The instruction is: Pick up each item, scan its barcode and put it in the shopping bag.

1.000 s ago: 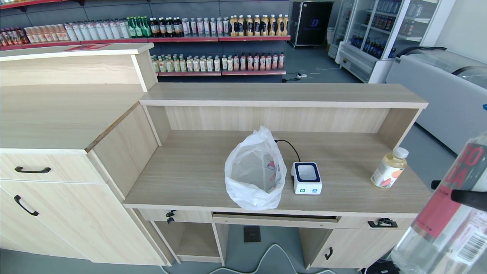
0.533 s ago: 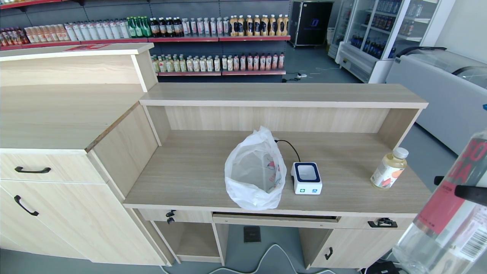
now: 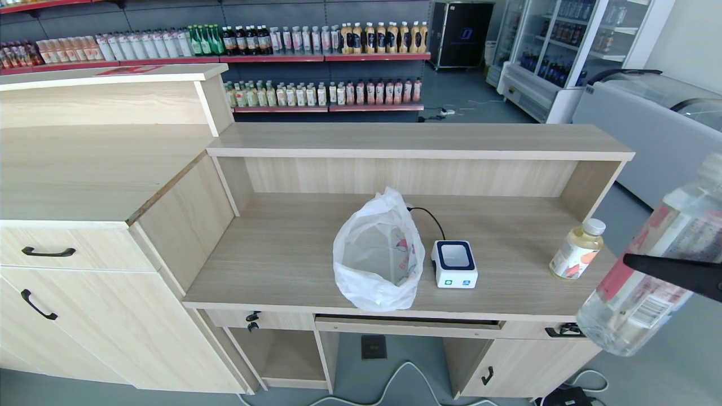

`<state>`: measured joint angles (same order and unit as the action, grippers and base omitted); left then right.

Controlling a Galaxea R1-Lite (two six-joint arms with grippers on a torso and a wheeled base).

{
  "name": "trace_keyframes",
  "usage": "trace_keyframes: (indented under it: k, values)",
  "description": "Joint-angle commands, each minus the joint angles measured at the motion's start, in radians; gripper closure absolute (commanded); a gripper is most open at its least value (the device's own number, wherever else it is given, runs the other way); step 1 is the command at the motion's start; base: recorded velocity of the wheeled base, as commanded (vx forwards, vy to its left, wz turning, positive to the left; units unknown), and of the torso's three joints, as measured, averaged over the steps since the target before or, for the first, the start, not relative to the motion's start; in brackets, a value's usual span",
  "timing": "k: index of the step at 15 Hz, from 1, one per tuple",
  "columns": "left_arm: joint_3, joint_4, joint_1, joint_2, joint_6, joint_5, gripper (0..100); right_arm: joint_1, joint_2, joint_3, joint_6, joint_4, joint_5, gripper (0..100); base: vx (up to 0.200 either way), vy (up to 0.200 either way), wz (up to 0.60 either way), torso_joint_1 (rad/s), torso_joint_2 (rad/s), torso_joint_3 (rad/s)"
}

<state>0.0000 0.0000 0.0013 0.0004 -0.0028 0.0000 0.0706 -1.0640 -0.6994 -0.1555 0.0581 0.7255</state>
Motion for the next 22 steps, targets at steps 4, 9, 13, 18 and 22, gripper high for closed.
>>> trace_keyframes:
  k: [4,9,13,18,22]
  values:
    - [0.0,0.0,0.0,0.0,0.0,0.0,0,0.296,-0.287,-0.026,-0.575,0.058,-0.054,100,0.0,0.0,0.0,0.0,0.0,0.0]
    - [0.0,0.0,0.0,0.0,0.0,0.0,0,0.419,-0.343,-0.075,-1.041,0.058,-0.034,100,0.0,0.0,0.0,0.0,0.0,0.0]
    - [0.0,0.0,0.0,0.0,0.0,0.0,0,0.436,-0.352,-0.077,-1.131,0.057,0.054,100,0.0,0.0,0.0,0.0,0.0,0.0]
    - [0.0,0.0,0.0,0.0,0.0,0.0,0,0.428,-0.412,-0.069,-1.161,0.269,0.058,100,0.0,0.0,0.48,-0.001,0.0,0.002]
    - [0.0,0.0,0.0,0.0,0.0,0.0,0,0.397,-0.562,-0.108,-1.153,0.451,0.077,100,0.0,0.0,0.45,0.009,0.0,0.001]
